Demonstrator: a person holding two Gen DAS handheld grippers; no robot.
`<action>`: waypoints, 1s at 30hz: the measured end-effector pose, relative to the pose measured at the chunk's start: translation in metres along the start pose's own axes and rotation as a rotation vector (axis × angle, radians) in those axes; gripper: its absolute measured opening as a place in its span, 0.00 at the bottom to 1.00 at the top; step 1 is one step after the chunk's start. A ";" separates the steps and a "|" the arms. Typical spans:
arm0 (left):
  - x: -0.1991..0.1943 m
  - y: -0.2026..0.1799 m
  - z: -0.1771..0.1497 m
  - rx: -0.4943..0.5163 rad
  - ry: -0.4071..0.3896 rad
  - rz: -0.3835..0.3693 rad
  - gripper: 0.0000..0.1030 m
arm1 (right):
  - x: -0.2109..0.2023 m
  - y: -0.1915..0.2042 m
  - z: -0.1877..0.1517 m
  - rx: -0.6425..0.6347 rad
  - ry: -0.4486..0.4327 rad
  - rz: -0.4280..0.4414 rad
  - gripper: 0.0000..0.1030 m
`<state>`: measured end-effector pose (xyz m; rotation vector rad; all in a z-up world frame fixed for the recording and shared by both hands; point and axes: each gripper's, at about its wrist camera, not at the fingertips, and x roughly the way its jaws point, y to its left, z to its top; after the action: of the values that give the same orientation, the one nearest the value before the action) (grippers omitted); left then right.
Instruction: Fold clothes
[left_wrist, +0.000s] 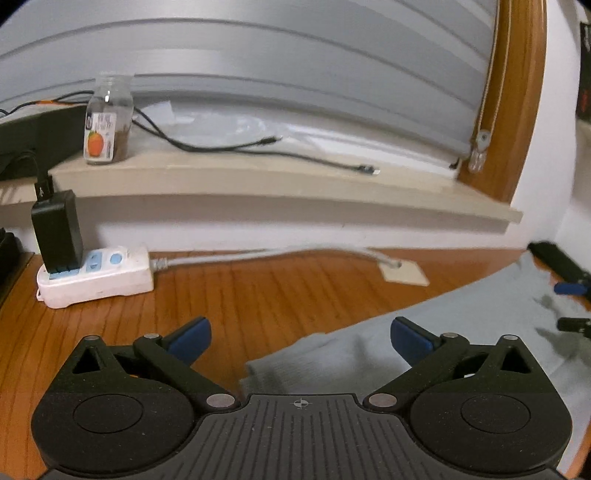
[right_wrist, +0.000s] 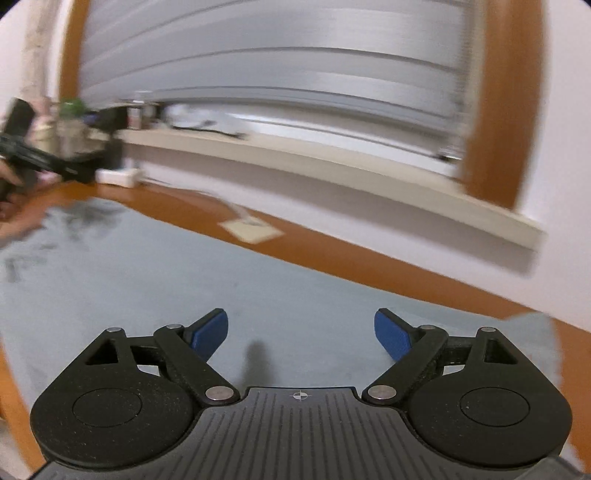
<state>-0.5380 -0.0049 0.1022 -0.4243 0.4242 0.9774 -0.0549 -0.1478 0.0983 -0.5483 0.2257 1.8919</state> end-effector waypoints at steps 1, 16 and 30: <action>0.002 0.003 -0.003 0.009 -0.008 -0.008 1.00 | 0.005 0.012 0.003 -0.010 -0.002 0.025 0.83; 0.024 0.028 -0.011 -0.024 0.107 -0.042 1.00 | 0.056 0.203 0.042 -0.208 0.026 0.386 0.83; 0.019 0.030 -0.017 -0.018 0.155 -0.021 1.00 | 0.069 0.263 0.033 -0.311 0.049 0.474 0.82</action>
<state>-0.5573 0.0144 0.0732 -0.5223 0.5499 0.9317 -0.3256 -0.1775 0.0676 -0.8046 0.0956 2.3964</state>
